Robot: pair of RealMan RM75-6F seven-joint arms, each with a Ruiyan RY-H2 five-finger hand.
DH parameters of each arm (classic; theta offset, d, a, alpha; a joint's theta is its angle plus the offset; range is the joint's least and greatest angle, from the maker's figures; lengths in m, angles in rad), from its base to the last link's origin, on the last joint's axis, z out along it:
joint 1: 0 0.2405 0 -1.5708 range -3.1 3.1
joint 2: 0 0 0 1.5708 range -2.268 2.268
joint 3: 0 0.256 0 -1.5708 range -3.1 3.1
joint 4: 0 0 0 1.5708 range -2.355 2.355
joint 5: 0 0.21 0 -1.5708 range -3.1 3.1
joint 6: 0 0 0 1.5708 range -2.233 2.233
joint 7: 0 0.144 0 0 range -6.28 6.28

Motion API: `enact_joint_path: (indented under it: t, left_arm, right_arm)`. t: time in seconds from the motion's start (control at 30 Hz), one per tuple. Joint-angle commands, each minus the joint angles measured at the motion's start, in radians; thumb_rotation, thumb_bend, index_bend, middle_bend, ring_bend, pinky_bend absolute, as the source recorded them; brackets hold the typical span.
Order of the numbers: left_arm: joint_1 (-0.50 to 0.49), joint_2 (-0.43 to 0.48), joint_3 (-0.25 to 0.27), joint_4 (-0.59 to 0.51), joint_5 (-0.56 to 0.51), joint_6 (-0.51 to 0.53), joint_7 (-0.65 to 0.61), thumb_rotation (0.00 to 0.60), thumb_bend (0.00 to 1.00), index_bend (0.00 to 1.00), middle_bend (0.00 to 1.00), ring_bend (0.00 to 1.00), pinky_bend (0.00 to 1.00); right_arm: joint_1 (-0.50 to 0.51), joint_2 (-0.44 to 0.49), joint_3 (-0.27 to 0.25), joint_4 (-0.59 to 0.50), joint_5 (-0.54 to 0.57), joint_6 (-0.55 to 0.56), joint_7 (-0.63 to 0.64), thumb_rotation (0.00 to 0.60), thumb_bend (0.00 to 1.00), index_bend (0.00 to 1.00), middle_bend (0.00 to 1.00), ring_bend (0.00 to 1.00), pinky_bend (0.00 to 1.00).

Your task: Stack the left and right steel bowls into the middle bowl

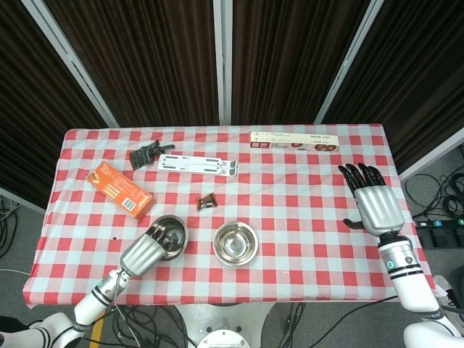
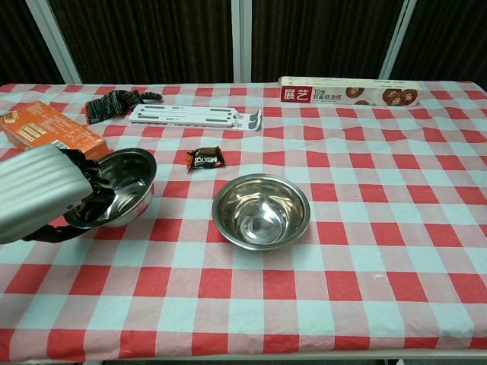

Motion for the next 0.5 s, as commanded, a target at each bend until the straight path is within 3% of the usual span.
enact_joint_path:
  t: [0.03,0.5]
  left_arm:
    - [-0.013,0.014,-0.008,-0.034,0.009,0.003,0.015,0.6,0.37,0.68,0.67,0.47,0.48]
    - [-0.165,0.016,-0.098,-0.233,-0.008,-0.183,0.176,0.6,0.38,0.68,0.68,0.47,0.48]
  right_arm:
    - [0.0,0.003,0.006,-0.003,0.001,0.004,0.003,0.6,0.0,0.0,0.07,0.0,0.08]
    - [-0.013,0.057,0.06,-0.062,-0.008,0.068,0.036,0.6,0.0,0.0,0.07,0.0,0.08]
